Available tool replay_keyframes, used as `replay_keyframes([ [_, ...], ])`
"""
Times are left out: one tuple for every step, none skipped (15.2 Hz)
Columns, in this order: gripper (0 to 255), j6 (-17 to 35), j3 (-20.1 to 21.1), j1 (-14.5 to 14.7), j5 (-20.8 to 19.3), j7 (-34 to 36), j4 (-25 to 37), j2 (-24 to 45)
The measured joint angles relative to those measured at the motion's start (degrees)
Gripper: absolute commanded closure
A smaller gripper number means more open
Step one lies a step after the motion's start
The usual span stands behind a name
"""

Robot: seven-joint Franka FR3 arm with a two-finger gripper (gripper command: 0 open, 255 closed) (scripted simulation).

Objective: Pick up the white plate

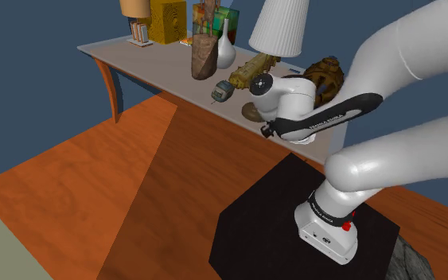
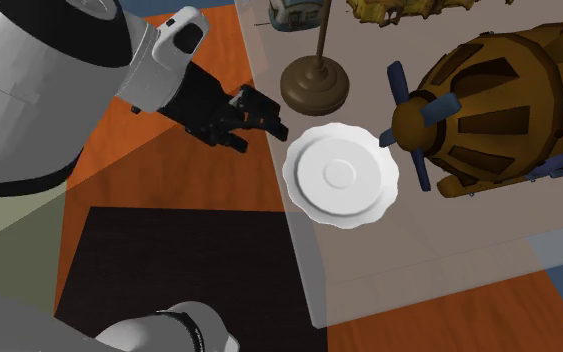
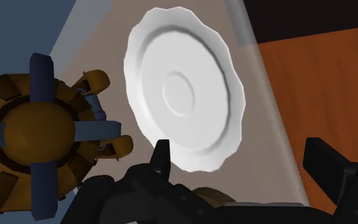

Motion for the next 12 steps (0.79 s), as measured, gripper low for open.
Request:
replay_keyframes([
  [0,1.0,1.6,-2.8,-4.2,3.7,0.2,2.2],
  [0,1.7,2.8,-5.0,-7.8,7.0,0.4,4.3],
  [0,2.3,3.6,-6.5,-10.5,9.5,0.9,6.2],
  [0,2.7,4.1,-7.6,-12.6,11.5,1.2,7.8],
  [0,3.0,4.5,-8.3,-13.8,12.8,1.2,8.7],
  [0,3.3,4.8,-9.0,-15.3,14.3,1.4,9.9],
  [0,3.5,5.2,-9.4,-16.4,15.6,1.4,10.9],
  [0,3.6,5.6,-10.0,-17.7,17.1,1.7,12.3],
  [0,3.8,5.9,-10.4,-18.9,18.4,1.8,13.4],
  [0,3.8,6.2,-10.8,-19.9,19.7,2.0,14.5],
  [255,3.8,6.3,-11.0,-20.4,20.3,2.0,14.9],
  [255,4.4,6.5,-10.9,-20.4,20.6,1.9,15.1],
])
